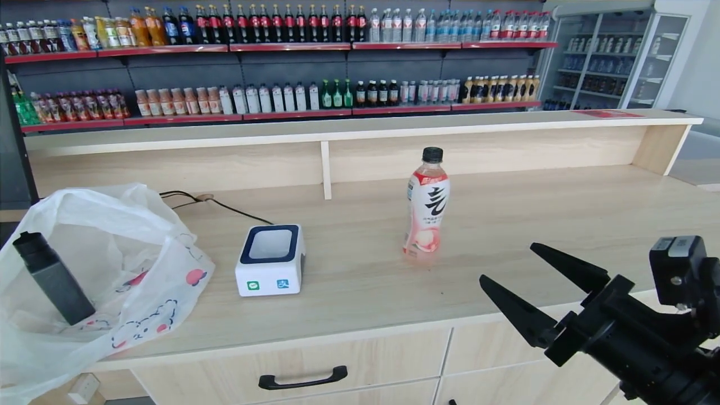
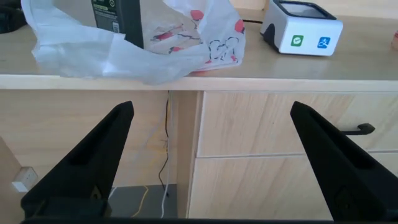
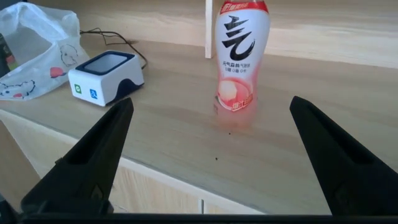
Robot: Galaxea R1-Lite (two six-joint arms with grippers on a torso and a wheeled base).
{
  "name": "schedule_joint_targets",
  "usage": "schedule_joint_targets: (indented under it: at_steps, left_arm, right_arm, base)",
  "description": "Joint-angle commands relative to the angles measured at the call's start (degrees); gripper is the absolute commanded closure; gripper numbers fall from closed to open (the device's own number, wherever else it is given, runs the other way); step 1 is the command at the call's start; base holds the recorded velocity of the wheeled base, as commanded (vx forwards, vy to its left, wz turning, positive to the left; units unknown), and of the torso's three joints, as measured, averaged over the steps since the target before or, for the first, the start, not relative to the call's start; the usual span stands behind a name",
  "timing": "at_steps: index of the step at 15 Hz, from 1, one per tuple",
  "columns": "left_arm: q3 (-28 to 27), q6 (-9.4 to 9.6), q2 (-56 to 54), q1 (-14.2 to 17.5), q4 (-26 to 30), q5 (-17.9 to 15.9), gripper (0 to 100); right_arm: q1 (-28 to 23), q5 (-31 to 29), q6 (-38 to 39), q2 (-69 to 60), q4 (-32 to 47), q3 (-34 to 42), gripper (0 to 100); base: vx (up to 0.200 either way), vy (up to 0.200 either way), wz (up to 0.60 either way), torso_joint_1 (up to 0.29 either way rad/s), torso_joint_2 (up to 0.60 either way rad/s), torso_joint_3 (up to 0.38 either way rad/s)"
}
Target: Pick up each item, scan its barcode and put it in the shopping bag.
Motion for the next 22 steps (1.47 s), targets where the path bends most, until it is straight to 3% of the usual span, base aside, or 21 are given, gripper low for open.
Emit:
schedule_joint_targets:
  at_steps: [1, 5, 9, 13, 22]
  left_arm:
    - [0.00, -0.10, -0.02, 0.05, -0.02, -0.05, 0]
    - [0.00, -0.10, -0.02, 0.05, -0.02, 0.04, 0]
    - [0.00, -0.10, -0.02, 0.05, -0.02, 0.04, 0]
    - [0.00, -0.10, -0.02, 0.05, -0.02, 0.04, 0]
    - [0.00, -0.19, -0.02, 0.05, -0.02, 0.04, 0]
  right_arm:
    - [0.03, 0.01, -0.02, 1.59, -0.12, -0.94, 0]
    - [-0.06, 0.01, -0.02, 2.56, -0.12, -1.47, 0]
    - [-3.57, 0.01, 0.07, 4.66, -0.12, -3.05, 0]
    - [-7.09, 0.01, -0.02, 10.82, -0.12, -10.09, 0]
    - [-6.91, 0.01, -3.01, 21.01, -0.12, -18.17, 0]
  base:
    - [0.000, 0.000, 0.00, 0.000, 0.00, 0.000]
    - [0.000, 0.000, 0.00, 0.000, 0.00, 0.000]
    - [0.000, 0.000, 0.00, 0.000, 0.00, 0.000]
    - [0.000, 0.000, 0.00, 0.000, 0.00, 0.000]
    - [0.000, 0.000, 0.00, 0.000, 0.00, 0.000]
